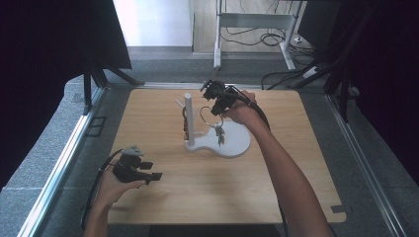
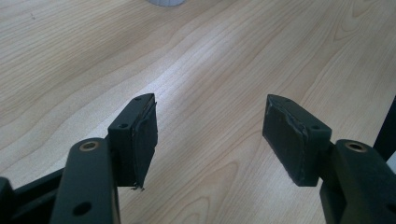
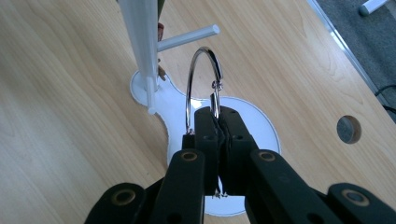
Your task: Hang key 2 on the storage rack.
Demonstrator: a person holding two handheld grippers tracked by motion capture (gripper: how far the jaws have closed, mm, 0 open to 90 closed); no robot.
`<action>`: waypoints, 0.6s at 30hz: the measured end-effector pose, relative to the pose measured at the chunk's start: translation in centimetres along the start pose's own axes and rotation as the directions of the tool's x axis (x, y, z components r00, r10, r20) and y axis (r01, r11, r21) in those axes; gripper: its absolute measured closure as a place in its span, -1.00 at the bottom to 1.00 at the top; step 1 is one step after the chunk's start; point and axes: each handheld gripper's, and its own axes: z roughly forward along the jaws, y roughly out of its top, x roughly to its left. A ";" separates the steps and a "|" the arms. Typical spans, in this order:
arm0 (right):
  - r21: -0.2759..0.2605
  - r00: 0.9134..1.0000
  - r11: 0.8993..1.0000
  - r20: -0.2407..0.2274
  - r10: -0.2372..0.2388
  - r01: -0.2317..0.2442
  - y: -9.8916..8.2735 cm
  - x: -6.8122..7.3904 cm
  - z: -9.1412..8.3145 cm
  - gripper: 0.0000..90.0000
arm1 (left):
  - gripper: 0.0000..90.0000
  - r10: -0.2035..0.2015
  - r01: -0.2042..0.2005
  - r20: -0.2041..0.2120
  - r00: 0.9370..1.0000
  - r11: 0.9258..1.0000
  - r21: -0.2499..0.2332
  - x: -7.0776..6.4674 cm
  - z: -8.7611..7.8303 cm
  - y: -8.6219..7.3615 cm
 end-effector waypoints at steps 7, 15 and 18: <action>0.006 1.000 1.000 0.004 0.010 -0.010 0.9 -0.6 0.5 0.94 | -0.20 -0.002 0.002 0.006 1.000 1.000 -0.012 0.0 -0.2 0.0; 0.016 1.000 1.000 0.007 0.020 -0.020 1.4 -1.2 1.1 0.94 | -0.20 0.001 -0.001 0.007 1.000 1.000 -0.017 0.1 -0.3 0.0; 0.021 1.000 0.999 0.011 0.025 -0.025 1.7 -1.6 1.3 0.94 | -0.20 -0.001 0.001 0.007 1.000 1.000 -0.021 0.1 -0.3 0.0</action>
